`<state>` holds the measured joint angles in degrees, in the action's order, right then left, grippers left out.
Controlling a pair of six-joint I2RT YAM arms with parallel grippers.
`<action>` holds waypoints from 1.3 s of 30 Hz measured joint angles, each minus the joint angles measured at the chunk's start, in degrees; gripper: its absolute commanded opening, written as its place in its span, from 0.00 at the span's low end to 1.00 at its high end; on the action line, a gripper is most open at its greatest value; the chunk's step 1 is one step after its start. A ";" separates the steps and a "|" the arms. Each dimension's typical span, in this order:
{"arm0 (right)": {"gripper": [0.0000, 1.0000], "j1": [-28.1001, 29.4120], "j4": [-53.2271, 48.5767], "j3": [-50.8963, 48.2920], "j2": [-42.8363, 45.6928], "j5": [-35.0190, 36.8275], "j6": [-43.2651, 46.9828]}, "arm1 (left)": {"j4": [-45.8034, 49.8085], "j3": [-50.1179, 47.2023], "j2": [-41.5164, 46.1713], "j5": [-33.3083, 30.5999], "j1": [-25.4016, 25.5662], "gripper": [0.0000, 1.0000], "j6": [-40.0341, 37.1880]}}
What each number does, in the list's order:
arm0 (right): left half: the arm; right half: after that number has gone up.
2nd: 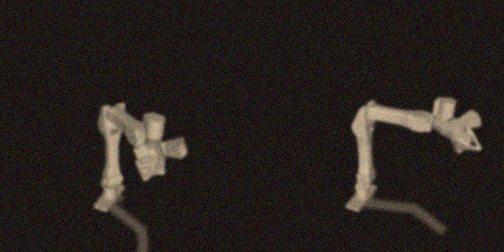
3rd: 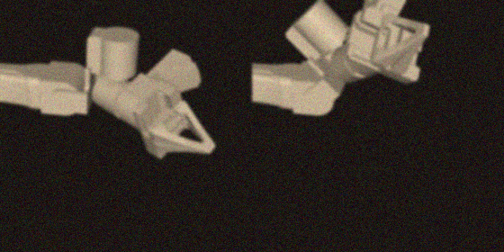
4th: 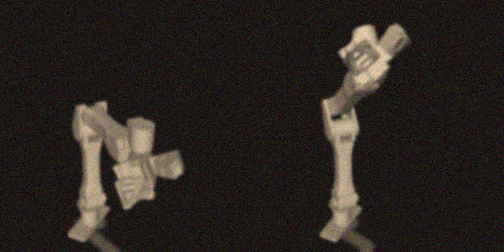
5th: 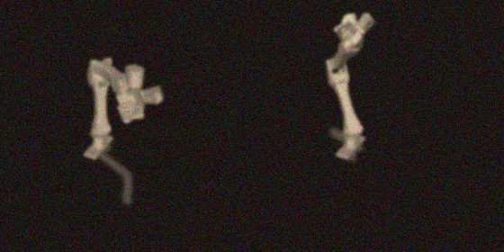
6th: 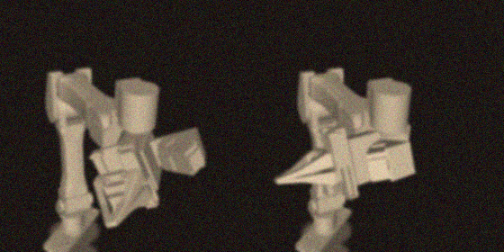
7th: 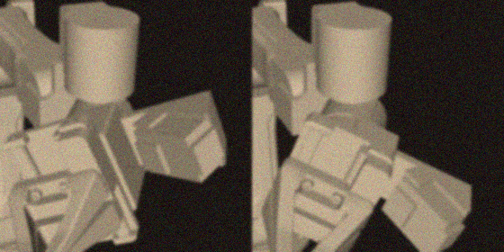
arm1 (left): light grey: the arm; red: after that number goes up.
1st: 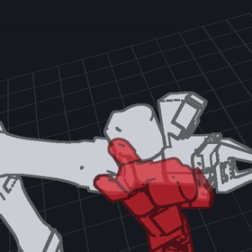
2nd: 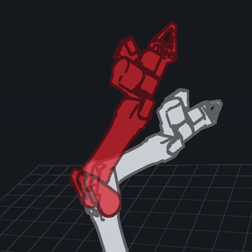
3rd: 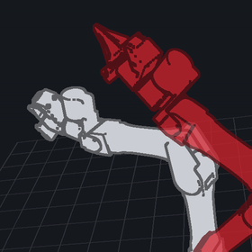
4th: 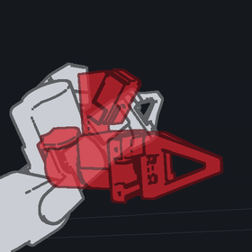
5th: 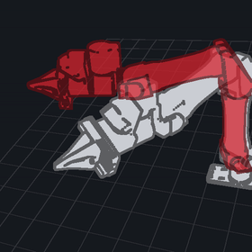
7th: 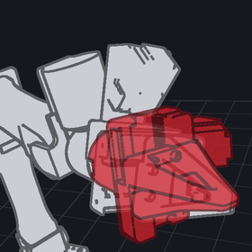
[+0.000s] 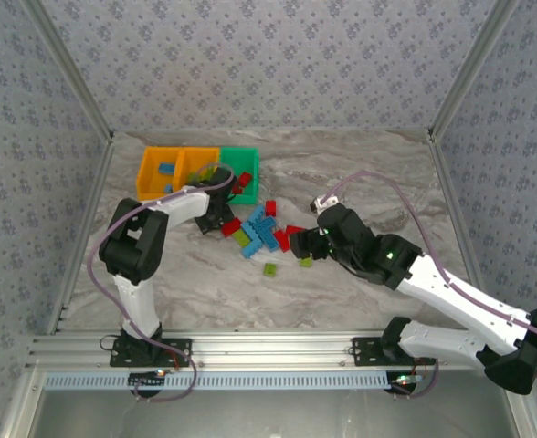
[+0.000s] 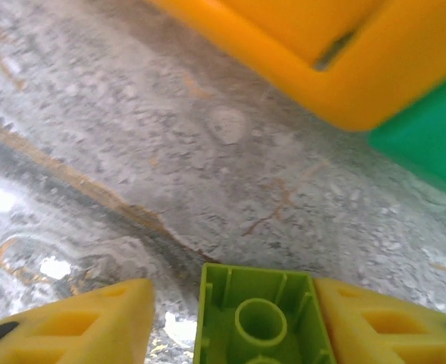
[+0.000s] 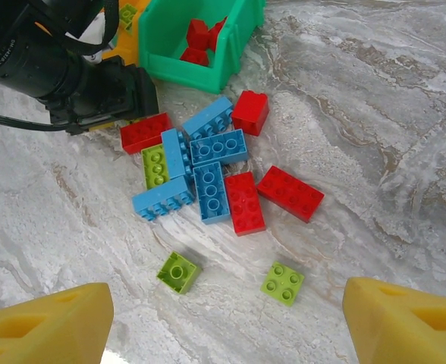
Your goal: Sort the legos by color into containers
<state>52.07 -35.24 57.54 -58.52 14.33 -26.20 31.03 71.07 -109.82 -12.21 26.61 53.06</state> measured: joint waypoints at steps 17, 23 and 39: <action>0.84 6.88 3.02 4.81 -8.15 -6.86 1.18 | -0.35 -4.44 17.59 -3.56 0.11 0.23 -3.19; 0.84 7.45 3.37 4.98 -8.46 -6.64 1.16 | 0.07 7.26 14.67 -11.67 -3.72 0.24 -11.06; 0.86 9.09 0.68 4.98 -7.63 -2.29 0.02 | -4.81 23.34 0.09 -7.91 -9.53 0.59 -21.46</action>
<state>61.17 -34.57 62.52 -66.15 12.03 -26.17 26.22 94.41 -109.73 -20.12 17.08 31.59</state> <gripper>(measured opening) 0.857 0.592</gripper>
